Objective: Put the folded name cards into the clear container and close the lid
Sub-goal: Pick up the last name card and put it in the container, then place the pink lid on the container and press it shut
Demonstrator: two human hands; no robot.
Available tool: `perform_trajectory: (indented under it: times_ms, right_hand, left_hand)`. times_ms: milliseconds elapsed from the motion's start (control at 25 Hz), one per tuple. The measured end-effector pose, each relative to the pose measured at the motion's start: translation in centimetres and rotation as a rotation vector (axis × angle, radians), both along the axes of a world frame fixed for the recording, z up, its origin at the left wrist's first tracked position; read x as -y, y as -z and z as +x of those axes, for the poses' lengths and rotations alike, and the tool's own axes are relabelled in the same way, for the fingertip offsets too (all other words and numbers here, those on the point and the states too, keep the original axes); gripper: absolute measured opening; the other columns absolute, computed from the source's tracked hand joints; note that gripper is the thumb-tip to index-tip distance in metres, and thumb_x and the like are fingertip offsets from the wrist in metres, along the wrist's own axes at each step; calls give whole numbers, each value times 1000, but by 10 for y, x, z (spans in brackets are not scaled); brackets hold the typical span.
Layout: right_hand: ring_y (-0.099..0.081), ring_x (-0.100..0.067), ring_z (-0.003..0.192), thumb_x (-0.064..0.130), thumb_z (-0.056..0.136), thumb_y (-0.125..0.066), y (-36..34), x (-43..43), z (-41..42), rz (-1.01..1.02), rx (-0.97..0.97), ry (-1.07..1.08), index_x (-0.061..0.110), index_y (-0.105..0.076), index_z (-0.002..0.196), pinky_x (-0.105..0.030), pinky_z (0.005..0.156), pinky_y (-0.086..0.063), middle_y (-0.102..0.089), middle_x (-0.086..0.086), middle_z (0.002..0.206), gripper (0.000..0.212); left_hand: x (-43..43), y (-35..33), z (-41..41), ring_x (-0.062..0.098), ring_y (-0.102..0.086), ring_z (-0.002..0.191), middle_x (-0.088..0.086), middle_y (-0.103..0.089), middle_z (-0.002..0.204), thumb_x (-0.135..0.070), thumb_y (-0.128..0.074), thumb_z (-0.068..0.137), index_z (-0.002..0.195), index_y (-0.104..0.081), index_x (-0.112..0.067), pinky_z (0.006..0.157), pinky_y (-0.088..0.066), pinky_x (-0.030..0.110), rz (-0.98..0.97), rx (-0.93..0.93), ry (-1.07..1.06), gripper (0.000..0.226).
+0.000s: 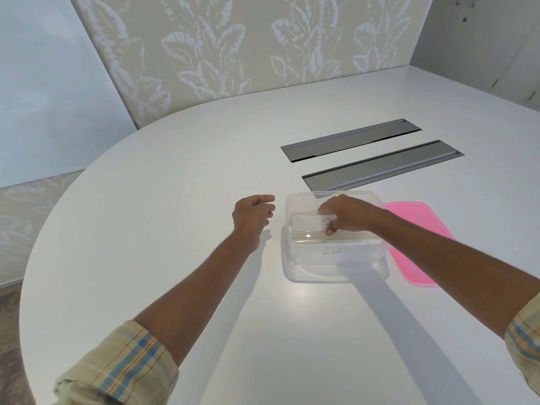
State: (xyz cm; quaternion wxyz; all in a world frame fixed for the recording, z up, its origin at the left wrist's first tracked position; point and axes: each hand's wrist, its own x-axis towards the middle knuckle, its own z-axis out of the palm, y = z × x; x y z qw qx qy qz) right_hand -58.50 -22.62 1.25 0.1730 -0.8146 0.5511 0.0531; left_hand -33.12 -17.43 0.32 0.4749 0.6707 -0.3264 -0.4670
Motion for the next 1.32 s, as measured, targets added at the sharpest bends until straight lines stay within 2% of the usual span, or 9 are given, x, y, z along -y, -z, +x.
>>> perform_trajectory:
  times_ms: [160, 280, 320, 520, 640, 800, 1000, 1120, 1320]
  right_hand:
    - [-68, -29, 104, 26, 77, -91, 0, 1, 0, -5, -14, -6, 13, -75, 112, -43, 87, -57, -75, -4, 109, 41]
    - [-64, -29, 90, 28, 74, -92, -2, -1, 0, -70, -18, -28, 18, -68, 85, -39, 70, -45, -71, 0, 87, 28]
    - [-64, -28, 91, 29, 75, -92, -3, -1, 0, -88, -5, -27, 17, -68, 85, -39, 70, -45, -72, 1, 89, 29]
    - [-65, -20, 109, 33, 78, -94, -21, -7, -8, -129, 112, 29, 15, -74, 129, -36, 90, -54, -73, 2, 117, 58]
    - [-72, -23, 107, 35, 78, -95, -37, -11, -20, -177, 266, 97, 12, -78, 123, -39, 94, -59, -78, -3, 114, 54]
    - [-77, -18, 99, 40, 82, -92, -62, -19, -47, -243, 429, 240, 13, -81, 116, -30, 90, -60, -80, 0, 100, 45]
    - [-78, -22, 93, 39, 85, -88, -81, -37, -99, -372, 516, 380, 15, -84, 101, -42, 89, -64, -83, -6, 97, 29]
    - [-76, -29, 95, 39, 87, -85, -78, -49, -136, -414, 507, 441, 13, -83, 94, -47, 88, -62, -82, -10, 93, 26]
    - [-74, -21, 100, 33, 90, -84, -51, -65, -187, -340, 505, 621, 13, -84, 100, -34, 91, -59, -81, -3, 99, 22]
  left_hand:
    - [-2, -5, -1, 13, -71, 79, -3, -82, 92, 2, -52, 91, 95, -85, -23, 73, -59, 25, 14, 14, -1, 41]
    - [-5, -9, -1, 14, -71, 81, -3, -81, 93, 2, -52, 90, 96, -85, -23, 72, -58, 24, 1, 19, -2, 41]
    - [-7, -11, -1, 14, -70, 81, -2, -81, 94, 1, -53, 90, 97, -85, -22, 71, -57, 24, -14, 22, 2, 40]
    - [-15, -28, -14, 12, -65, 74, -4, -82, 95, -9, -64, 88, 100, -85, -25, 70, -55, 24, -166, 105, 11, 29]
    - [-18, -47, -36, 8, -67, 73, -4, -82, 90, -12, -65, 90, 100, -85, -28, 68, -56, 16, -281, 145, 20, 27]
    - [-25, -70, -79, 12, -72, 71, 4, -81, 88, -8, -64, 93, 103, -84, -20, 80, -65, 35, -370, 69, 145, 26]
    - [-43, -78, -150, 12, -75, 72, 3, -81, 88, -5, -67, 94, 106, -83, -14, 88, -68, 42, -344, -25, 339, 22]
    - [-57, -71, -191, 16, -76, 79, 8, -82, 94, -4, -65, 94, 108, -82, -13, 94, -67, 46, -277, -61, 437, 23]
    - [-85, -33, -249, 30, -77, 110, 9, -81, 117, -9, -63, 94, 110, -80, -19, 103, -62, 47, -126, -17, 556, 27]
